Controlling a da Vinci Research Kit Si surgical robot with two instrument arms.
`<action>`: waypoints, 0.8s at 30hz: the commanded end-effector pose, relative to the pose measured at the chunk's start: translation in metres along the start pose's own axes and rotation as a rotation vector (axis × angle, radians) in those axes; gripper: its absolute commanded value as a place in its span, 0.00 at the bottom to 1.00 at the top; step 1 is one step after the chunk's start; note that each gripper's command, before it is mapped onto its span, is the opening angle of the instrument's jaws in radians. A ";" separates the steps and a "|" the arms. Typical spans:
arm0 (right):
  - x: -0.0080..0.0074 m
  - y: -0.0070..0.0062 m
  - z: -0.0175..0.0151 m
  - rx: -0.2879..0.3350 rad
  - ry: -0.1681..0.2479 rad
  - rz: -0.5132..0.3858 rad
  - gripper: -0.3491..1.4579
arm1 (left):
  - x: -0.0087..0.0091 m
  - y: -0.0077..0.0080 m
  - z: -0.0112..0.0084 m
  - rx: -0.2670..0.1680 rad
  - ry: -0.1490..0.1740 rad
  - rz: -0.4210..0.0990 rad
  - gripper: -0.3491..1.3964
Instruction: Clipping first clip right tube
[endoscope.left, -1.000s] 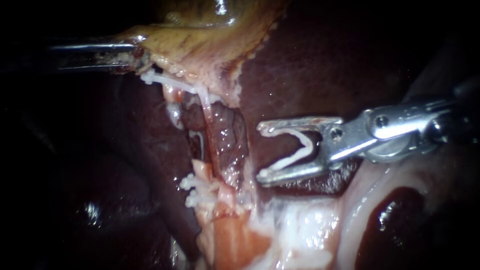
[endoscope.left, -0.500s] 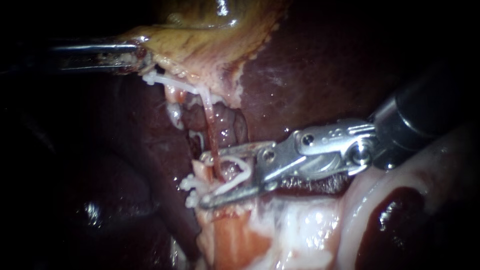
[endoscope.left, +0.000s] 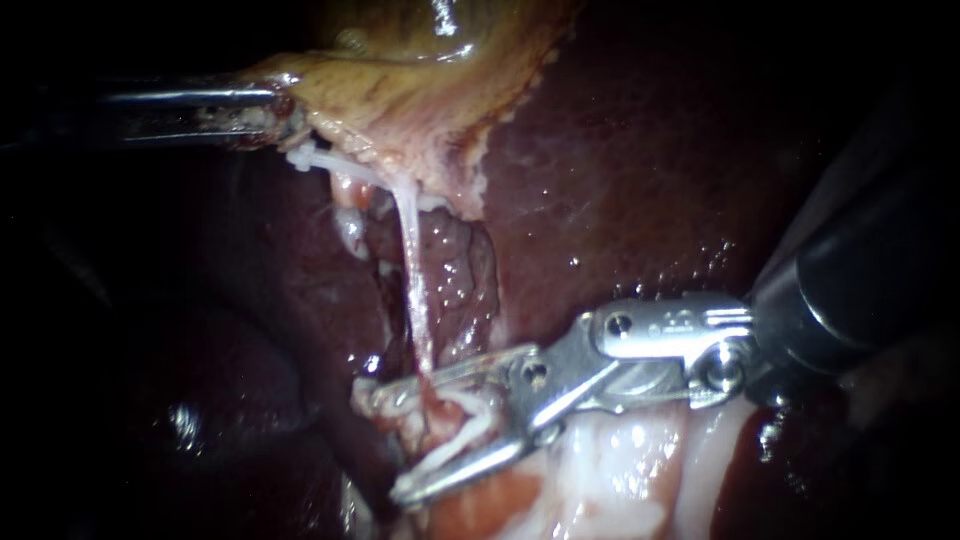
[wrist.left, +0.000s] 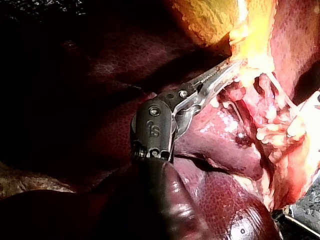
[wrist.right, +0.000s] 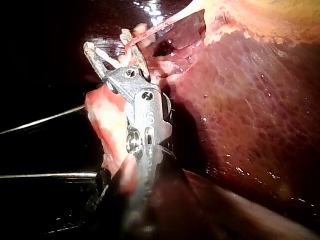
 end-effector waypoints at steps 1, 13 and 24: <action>-0.0001 0.0000 -0.0001 0.008 -0.003 -0.001 0.42 | 0.0000 0.0000 0.0000 0.000 0.000 0.000 0.00; -0.0006 0.0001 -0.0011 0.034 -0.010 0.003 0.24 | 0.0000 -0.0001 0.0001 -0.001 0.000 0.001 0.00; -0.0005 0.0001 -0.0016 0.037 -0.009 0.010 0.13 | 0.0000 0.0000 0.0001 0.000 0.000 0.000 0.00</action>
